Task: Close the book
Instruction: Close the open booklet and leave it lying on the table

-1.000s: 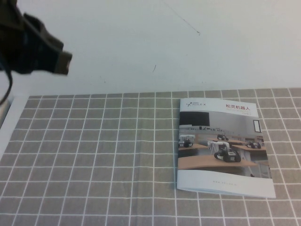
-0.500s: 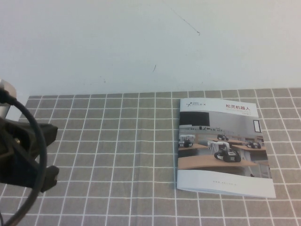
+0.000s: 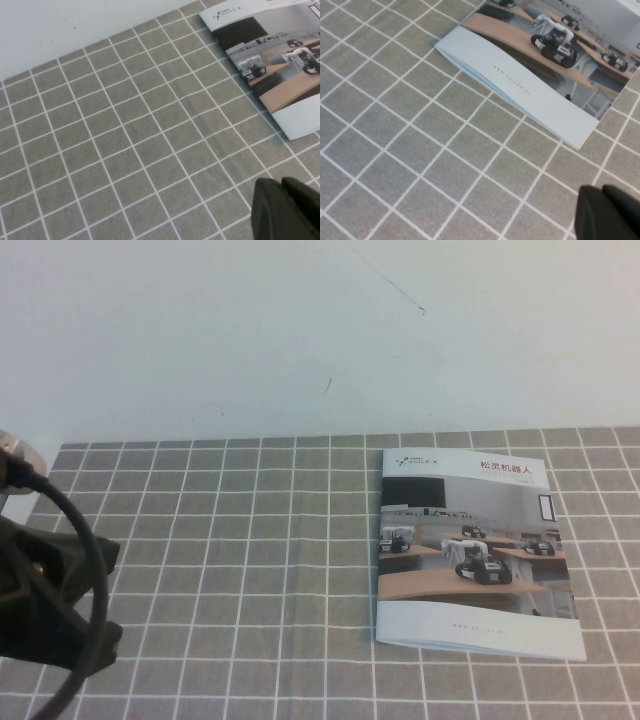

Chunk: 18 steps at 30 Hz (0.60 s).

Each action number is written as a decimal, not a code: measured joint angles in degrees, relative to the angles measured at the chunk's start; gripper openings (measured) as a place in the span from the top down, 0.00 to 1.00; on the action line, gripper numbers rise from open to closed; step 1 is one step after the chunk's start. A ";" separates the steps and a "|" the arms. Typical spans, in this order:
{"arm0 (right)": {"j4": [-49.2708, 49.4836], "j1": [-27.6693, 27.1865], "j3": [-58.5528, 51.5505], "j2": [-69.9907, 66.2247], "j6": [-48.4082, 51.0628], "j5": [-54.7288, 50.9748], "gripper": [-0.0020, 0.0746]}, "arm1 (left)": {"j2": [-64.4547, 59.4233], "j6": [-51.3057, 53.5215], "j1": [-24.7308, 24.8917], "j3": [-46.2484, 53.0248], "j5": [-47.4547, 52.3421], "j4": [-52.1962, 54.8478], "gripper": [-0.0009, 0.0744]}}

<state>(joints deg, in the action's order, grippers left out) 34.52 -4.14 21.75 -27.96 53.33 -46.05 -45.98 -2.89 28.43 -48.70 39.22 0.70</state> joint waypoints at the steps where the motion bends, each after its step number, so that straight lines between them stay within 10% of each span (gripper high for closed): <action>1: 0.00 0.00 0.00 0.00 0.00 0.00 0.98 | 0.18 0.00 0.00 0.13 0.07 0.00 0.99; 18: 1.80 0.00 0.00 0.00 0.00 -0.02 0.98 | 37.11 0.39 -20.73 27.02 -11.68 1.19 0.99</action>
<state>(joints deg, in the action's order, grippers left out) 36.31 -4.14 21.75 -27.96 53.33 -46.07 -8.87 -2.49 7.70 -21.69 27.54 1.89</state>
